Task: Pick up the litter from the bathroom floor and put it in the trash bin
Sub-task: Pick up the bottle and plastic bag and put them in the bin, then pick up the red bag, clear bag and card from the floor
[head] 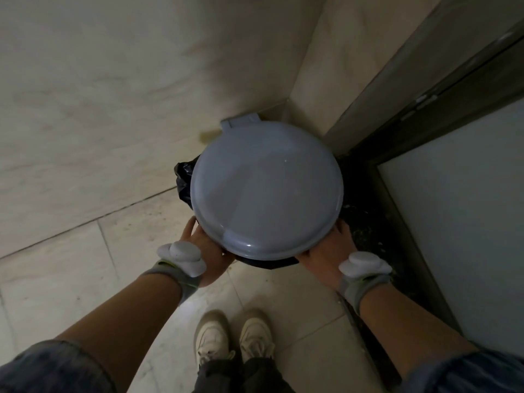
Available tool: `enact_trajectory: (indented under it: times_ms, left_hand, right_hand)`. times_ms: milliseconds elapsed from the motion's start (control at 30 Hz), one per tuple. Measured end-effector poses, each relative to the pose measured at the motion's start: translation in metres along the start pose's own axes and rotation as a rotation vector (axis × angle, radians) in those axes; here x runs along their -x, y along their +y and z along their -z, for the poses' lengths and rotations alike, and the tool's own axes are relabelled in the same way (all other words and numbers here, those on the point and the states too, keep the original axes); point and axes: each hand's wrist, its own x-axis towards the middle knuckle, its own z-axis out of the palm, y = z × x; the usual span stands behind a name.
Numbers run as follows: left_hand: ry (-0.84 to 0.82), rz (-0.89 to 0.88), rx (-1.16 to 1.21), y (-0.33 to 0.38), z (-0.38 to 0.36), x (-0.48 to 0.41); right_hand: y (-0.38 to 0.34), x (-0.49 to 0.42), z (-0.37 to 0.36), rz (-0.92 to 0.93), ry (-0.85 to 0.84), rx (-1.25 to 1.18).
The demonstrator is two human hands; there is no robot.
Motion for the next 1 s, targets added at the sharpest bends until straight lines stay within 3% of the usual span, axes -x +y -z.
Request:
enact_trajectory:
  times_ms: [67,267,367,600,867,1000]
  left_hand:
    - [-0.027,0.055,-0.083,-0.004,-0.003,0.009]
    - [-0.095,0.235,0.078,0.012,0.004,0.035]
    - [-0.147,0.186,0.104,0.017,0.007,0.048]
    - [-0.034,0.189,0.195,0.001,0.042,0.099]
    - [0.133,0.465,0.429,-0.058,0.074,0.222]
    - [0.202,0.557,0.521,-0.067,0.074,0.262]
  right_hand:
    - [0.003,0.008,0.002,-0.076,-0.070,0.006]
    - [-0.004,0.020,0.008,-0.344,-0.085,-0.109]
    - [-0.022,0.025,0.012,-0.247,-0.123,-0.117]
    - [-0.092,0.030,0.045,-0.009,-0.130,0.028]
    - [-0.216,0.044,0.095,0.360,-0.171,0.184]
    - [-0.250,0.052,0.101,0.424,-0.228,0.233]
